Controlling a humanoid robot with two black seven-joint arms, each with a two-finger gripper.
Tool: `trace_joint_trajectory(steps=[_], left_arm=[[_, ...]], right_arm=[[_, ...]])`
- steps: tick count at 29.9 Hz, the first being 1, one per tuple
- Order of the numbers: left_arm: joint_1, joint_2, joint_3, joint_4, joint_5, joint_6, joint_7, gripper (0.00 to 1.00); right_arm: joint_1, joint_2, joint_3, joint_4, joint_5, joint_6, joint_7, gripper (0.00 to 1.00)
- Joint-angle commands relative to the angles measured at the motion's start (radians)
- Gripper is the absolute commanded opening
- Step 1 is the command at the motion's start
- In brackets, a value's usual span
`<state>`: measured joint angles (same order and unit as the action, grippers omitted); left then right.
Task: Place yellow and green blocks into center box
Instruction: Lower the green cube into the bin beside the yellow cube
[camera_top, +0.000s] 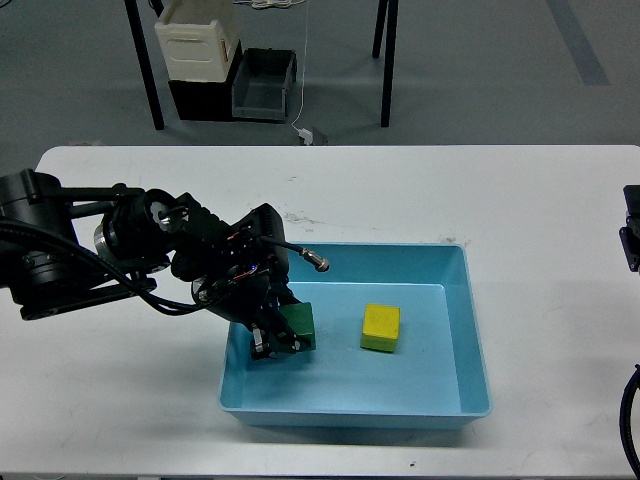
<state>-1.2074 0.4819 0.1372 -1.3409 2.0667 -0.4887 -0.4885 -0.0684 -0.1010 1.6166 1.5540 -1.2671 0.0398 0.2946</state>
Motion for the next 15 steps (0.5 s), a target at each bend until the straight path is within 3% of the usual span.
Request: trace_joint_trajectory(steps=[1,4,6,8,13,15], left_arm=[[0.0,-0.002,0.001,0.0,0.007,0.0,0.0,0.71],[-0.003,-0.003,0.004,0.0,0.029,0.0,0.0,0.42],[-0.003,-0.005,0.004,0.0,0.065,0.0,0.0,0.38],[-0.001,-0.005,0.002,0.0,0.082,0.0,0.0,0.42],[0.0,-0.005,-0.002,0.003,0.063,0.0,0.0,0.79],[-0.001,-0.003,-0.002,0.003,0.047,0.0,0.0,0.83]], right_arm=[[-0.001,0.0,0.0,0.0,0.0,-0.001,0.0,1.0],[-0.001,0.0,0.0,0.0,0.0,-0.001,0.0,1.0],[-0.001,0.0,0.002,0.0,0.0,-0.001,0.0,1.0],[-0.001,0.0,0.002,0.0,0.0,-0.001,0.0,1.0],[-0.001,0.001,0.0,0.0,0.0,-0.001,0.0,1.0],[-0.001,0.001,0.0,0.0,0.0,-0.001,0.0,1.0]])
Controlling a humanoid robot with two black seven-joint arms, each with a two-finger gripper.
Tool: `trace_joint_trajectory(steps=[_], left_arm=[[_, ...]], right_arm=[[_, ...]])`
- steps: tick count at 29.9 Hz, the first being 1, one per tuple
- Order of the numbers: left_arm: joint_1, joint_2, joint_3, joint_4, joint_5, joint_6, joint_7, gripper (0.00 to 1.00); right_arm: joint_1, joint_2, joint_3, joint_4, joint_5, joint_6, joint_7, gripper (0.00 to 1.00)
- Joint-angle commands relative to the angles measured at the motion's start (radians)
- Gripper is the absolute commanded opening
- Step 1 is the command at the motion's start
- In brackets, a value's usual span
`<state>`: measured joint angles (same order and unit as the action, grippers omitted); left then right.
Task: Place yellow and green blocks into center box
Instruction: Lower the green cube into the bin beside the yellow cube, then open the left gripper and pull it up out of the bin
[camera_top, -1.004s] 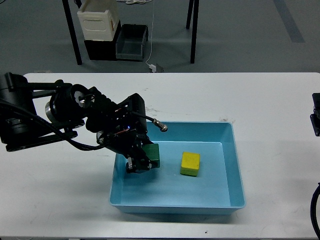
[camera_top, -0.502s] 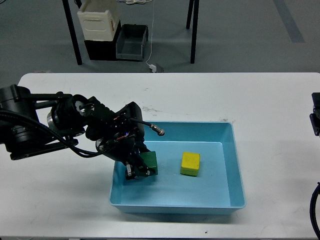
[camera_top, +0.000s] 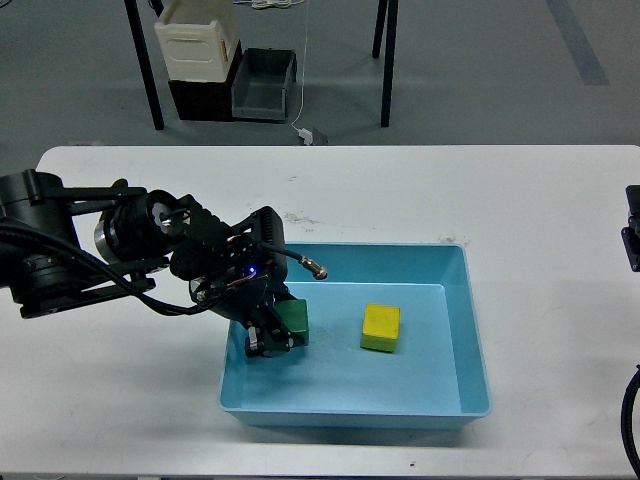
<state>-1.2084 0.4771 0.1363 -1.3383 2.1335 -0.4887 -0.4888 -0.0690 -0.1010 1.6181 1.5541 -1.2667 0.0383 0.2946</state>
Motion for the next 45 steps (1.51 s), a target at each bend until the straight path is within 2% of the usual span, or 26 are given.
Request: trace_joint_trajectory(steps=[1,5,8,9,11,12,14,16,17,20,23,27,35,37,40,45], left_arm=[[0.0,0.001,-0.003,0.001,-0.027,0.0,0.0,0.86],[-0.002,0.001,-0.021,0.001,-0.052,0.0,0.0,0.93],[-0.002,0.001,-0.026,0.001,-0.047,0.0,0.0,0.91],[-0.005,0.001,-0.023,0.001,-0.041,0.0,0.0,0.83],[-0.008,0.0,-0.02,-0.001,-0.027,0.0,0.0,0.55],[-0.01,0.0,-0.02,-0.001,-0.018,0.0,0.0,0.48],[-0.011,0.0,-0.02,-0.007,0.012,0.0,0.0,0.39],[-0.01,-0.002,-0.018,-0.01,0.029,0.0,0.0,0.39],[-0.011,0.0,-0.018,-0.01,0.029,0.0,0.0,0.4],[-0.01,0.0,-0.02,-0.009,0.029,0.0,0.0,0.55],[-0.008,0.0,-0.02,-0.01,0.029,0.0,0.0,0.79],[-0.007,0.0,-0.021,-0.01,0.025,0.0,0.0,0.85],[-0.002,0.003,-0.027,-0.01,0.016,0.0,0.0,0.85],[-0.003,0.008,-0.032,-0.01,-0.001,0.0,0.0,0.88],[-0.005,0.021,-0.127,-0.012,-0.139,0.0,0.0,0.95],[0.035,0.124,-0.311,-0.03,-0.643,0.0,0.0,0.97]], right_arm=[[0.0,0.001,-0.001,0.0,0.001,0.0,0.0,1.0],[0.0,0.001,-0.001,0.0,0.0,0.0,0.0,1.0],[0.0,0.001,-0.003,0.0,0.0,0.0,0.0,1.0],[0.0,0.001,-0.003,0.0,0.0,0.0,0.0,1.0],[0.0,0.001,-0.003,0.001,0.001,0.0,0.0,1.0],[0.0,0.001,-0.003,0.0,0.0,0.0,0.0,1.0],[0.0,0.001,-0.003,0.0,0.0,0.0,0.0,1.0],[0.0,0.001,-0.001,0.0,0.0,0.0,0.0,1.0],[0.0,0.001,-0.003,0.0,0.0,0.0,0.0,1.0],[0.0,0.001,-0.003,0.0,0.0,0.0,0.0,1.0],[0.0,0.001,-0.004,0.001,0.0,0.0,0.0,1.0],[0.0,0.001,-0.006,0.001,0.0,0.0,0.0,1.0],[0.0,0.001,-0.004,0.001,0.001,0.0,0.0,1.0],[0.0,0.001,-0.004,0.001,0.001,0.0,0.0,1.0],[-0.002,0.0,-0.007,0.003,0.001,0.003,0.0,1.0],[0.005,-0.002,-0.009,0.015,0.0,0.005,0.001,1.0]])
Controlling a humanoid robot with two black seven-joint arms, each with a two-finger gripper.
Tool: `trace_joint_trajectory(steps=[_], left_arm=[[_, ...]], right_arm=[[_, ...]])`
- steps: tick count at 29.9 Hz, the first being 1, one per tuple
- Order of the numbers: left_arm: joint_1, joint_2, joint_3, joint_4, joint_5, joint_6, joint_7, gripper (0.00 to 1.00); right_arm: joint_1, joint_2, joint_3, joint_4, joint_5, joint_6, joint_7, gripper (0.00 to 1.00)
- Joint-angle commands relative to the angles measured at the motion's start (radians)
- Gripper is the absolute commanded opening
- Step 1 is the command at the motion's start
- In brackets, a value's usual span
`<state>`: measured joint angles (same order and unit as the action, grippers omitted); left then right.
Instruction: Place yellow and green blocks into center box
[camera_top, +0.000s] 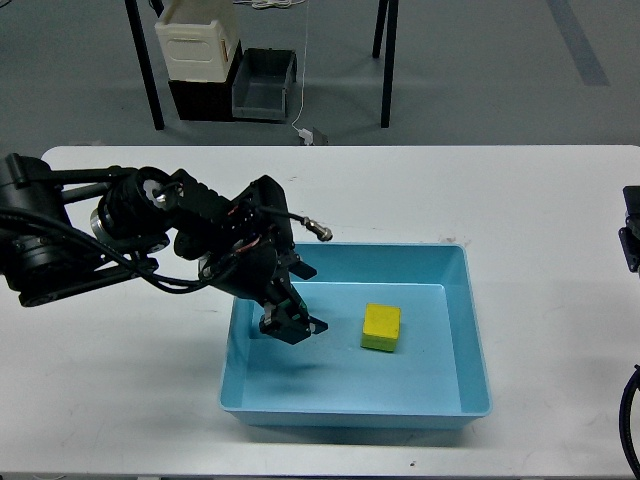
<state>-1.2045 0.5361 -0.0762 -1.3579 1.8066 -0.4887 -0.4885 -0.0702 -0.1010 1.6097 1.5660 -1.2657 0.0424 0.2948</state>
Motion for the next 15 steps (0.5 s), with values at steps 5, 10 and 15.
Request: trace_joint_trajectory(steps=[5,10,15], left_arm=[[0.117,0.125,-0.195,-0.001,-0.642,0.0,0.0,1.0],[0.291,0.183,-0.338,0.005,-0.875,0.0,0.0,1.0],[0.454,0.179,-0.522,0.034,-1.13,0.0,0.0,1.0]], right_arm=[[0.02,-0.003,0.002,0.003,-0.001,-0.001,0.004,1.0],[0.052,0.001,0.003,0.003,0.025,0.007,0.047,1.0],[0.093,0.0,-0.002,0.0,0.195,0.017,0.03,1.0]])
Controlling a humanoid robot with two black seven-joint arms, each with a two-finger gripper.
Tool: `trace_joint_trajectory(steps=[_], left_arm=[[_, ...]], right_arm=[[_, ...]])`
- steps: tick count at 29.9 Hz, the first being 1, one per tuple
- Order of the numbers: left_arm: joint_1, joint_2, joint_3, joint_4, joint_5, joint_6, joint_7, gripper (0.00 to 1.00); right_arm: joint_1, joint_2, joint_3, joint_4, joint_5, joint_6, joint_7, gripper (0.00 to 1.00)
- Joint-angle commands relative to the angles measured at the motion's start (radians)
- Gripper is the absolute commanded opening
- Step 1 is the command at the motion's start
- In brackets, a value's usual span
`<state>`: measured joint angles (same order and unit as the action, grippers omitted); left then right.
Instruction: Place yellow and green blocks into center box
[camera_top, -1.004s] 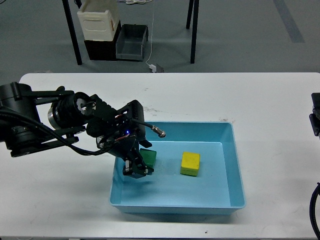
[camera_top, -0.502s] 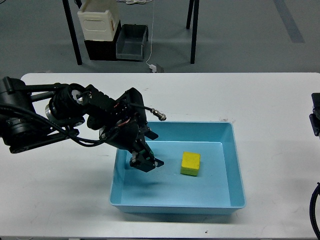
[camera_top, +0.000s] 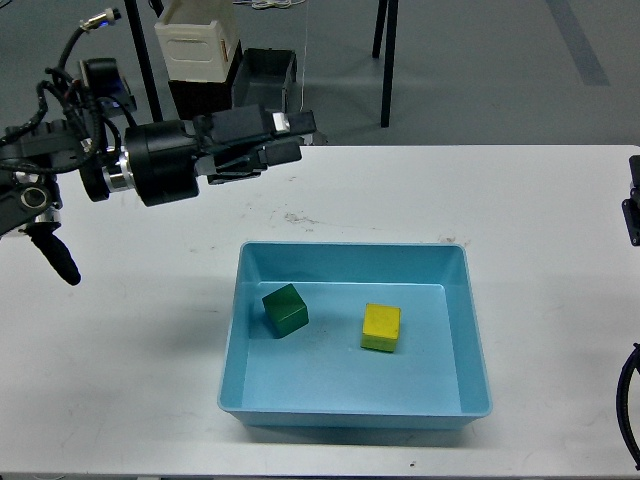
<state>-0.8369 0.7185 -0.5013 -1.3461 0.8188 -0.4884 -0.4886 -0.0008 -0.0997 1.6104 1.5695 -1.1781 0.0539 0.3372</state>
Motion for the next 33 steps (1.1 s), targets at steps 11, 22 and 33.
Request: trace_joint_trajectory(steps=[11,22,33], left_arm=[[0.272,0.021,-0.131,0.088,-0.66,0.0,0.0,1.0],[0.435,0.025,-0.131,0.051,-1.342,0.0,0.0,1.0],[0.579,0.015,-0.138,-0.059,-1.577,0.0,0.0,1.0]], right_arm=[[0.053,-0.005,-0.003,-0.011,0.714,0.07,-0.234,1.0],[-0.014,0.049,0.052,-0.011,1.106,0.11,-0.383,1.0],[-0.129,0.1,0.069,-0.009,1.25,0.129,-0.42,1.0]])
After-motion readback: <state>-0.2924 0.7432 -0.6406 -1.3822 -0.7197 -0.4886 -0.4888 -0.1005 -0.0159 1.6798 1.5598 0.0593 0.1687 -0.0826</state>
